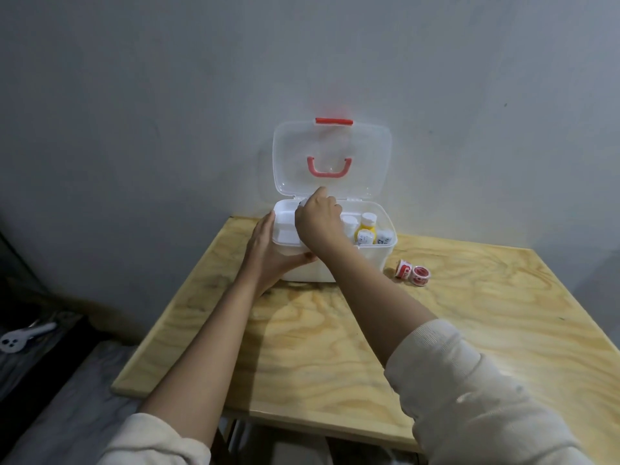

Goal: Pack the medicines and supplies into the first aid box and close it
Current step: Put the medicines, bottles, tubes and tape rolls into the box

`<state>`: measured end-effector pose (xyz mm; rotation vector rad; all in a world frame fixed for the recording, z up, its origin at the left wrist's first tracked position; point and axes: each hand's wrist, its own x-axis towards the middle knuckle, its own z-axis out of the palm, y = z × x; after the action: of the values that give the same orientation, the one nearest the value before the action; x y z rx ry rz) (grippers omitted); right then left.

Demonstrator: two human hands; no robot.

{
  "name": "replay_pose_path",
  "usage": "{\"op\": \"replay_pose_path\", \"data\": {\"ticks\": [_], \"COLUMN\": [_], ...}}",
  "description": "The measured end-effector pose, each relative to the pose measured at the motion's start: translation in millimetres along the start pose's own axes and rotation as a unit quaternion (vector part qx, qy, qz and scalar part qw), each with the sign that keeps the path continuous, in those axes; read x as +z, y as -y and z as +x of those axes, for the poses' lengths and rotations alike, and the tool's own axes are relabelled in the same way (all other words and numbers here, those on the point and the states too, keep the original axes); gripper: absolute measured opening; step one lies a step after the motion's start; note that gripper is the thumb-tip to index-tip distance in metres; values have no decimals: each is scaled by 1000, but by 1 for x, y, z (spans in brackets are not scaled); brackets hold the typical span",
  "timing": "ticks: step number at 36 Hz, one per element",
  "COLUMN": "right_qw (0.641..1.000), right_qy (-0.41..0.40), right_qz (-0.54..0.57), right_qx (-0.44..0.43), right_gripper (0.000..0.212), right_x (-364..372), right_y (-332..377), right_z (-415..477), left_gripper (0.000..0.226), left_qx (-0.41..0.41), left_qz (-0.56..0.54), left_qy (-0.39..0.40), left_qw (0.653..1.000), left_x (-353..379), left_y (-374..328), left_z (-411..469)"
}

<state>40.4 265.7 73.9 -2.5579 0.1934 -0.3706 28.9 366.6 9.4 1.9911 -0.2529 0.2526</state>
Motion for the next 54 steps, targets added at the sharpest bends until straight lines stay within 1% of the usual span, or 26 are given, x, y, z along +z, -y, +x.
{"op": "replay_pose_path", "data": {"ticks": [2,5,7,9,12,15,18,23,26,30,34,39,42,44,46,50,54], "right_qw": [1000,1000,1000,1000,1000,1000,999,998,998,996,991,988,988,988,987,987,987], "right_qy": [1,7,6,3,-5,-9,-14,-8,1,22,49,70,77,74,68,63,60], "right_qz": [-3,3,7,10,10,-16,-33,-46,-21,45,71,66,56,55,56,58,55], "right_qx": [-6,-10,-13,-14,-10,-25,-34,-42,-54,-74,-103,-120,-124,-128,-132,-140,-140], "right_gripper": [22,10,11,3,22,30,33,36,36,30,29,18,18,19,20,23,23], "right_x": [-2,-2,-1,1,3,2,2,4,3,1,-6,-10,-10,-9,-9,-8,-8], "right_y": [0,-1,-1,-3,-6,-9,-10,-13,-15,-19,-24,-25,-26,-27,-28,-30,-30], "right_z": [-2,-4,-5,-4,-2,0,1,1,4,5,0,-1,-2,-3,-3,-5,-5], "left_gripper": [103,101,99,101,108,114,109,110,113,119,112,108,88,82,83,93,84], "left_qx": [-1,0,-1,-7,-13,-15,-12,-11,-19,-32,-32,-18,-1,11,8,-7,-5], "left_qz": [1,12,12,11,16,22,25,22,23,19,3,-20,-27,-27,-33,-51,-73], "left_qy": [3,-1,-3,-1,5,3,4,0,2,7,5,15,14,23,35,59,81], "left_qw": [1000,1000,1000,1000,1000,1000,1000,1000,1000,999,999,1000,1000,999,999,997,994], "left_x": [0,1,1,1,1,1,1,2,2,1,1,-3,-4,-4,-4,-4,-7], "left_y": [0,3,4,2,1,2,3,5,4,6,5,7,6,5,6,6,7], "left_z": [0,2,2,1,0,1,1,2,2,2,1,-1,1,2,5,6,6]}}
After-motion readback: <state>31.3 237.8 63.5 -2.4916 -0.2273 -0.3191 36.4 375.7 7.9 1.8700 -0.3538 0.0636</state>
